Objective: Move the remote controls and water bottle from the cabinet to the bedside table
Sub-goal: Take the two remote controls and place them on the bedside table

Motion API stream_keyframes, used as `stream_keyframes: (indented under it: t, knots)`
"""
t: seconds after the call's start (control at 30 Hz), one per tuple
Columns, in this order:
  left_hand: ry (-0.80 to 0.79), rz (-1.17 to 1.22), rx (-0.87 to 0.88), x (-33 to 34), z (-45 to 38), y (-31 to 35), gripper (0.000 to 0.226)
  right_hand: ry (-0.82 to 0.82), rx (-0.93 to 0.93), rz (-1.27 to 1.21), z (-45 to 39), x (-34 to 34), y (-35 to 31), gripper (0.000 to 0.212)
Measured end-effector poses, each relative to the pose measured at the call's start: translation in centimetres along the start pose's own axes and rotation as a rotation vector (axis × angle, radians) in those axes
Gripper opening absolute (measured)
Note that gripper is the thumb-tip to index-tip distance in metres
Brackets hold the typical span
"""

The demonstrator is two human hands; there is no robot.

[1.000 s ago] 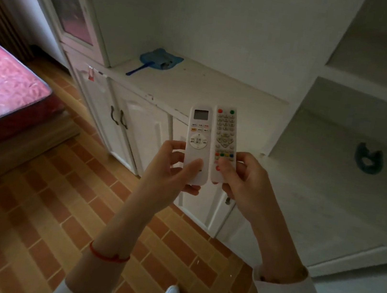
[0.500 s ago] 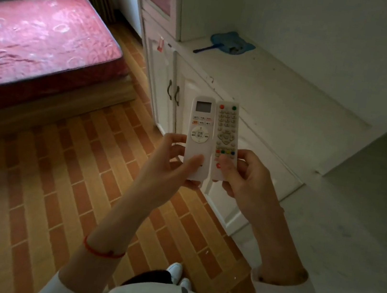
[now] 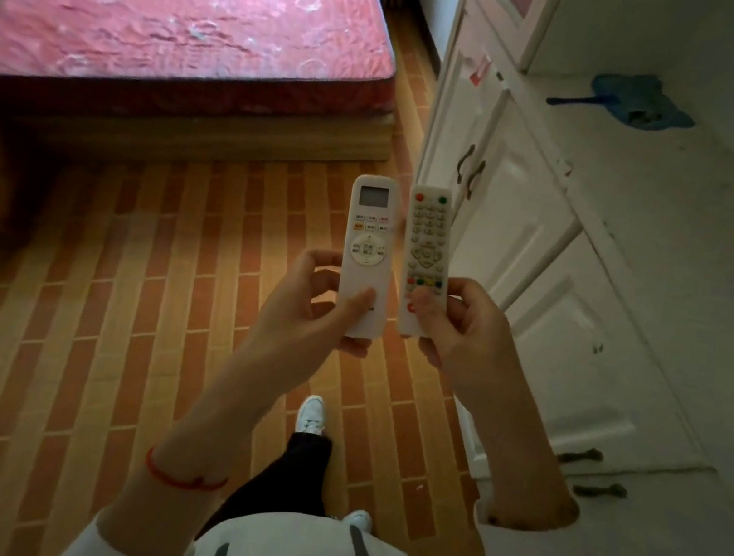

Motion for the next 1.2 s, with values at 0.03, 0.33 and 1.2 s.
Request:
stream_keyframes:
  t: [0.03,0.33,1.2]
  knots:
    - [0.025,0.014,-0.01,-0.8,-0.3,-0.4,0.03,-0.027,0.006,0.015,-0.8,0.9,0.1,0.026]
    - [0.239,0.078,-0.07,-9.9,-5.7,-2.7,0.034,-0.278,0.061,0.01,-9.5,11.1,-0.4,0.022]
    - [0.781,0.162,-0.165,-45.9,-27.6,-5.5,0.037,-0.752,0.091,0.108,-39.7,49.0,-4.3,0.017]
Point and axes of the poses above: each hand's wrist, its own z-axis away from the middle knuckle, its own x-axis out of the palm, y = z × x, the point moved 8 cm from there along -z, towards the middle knuckle, and after that the axes turned 14 degrees about -z, right-handed, at the moved point
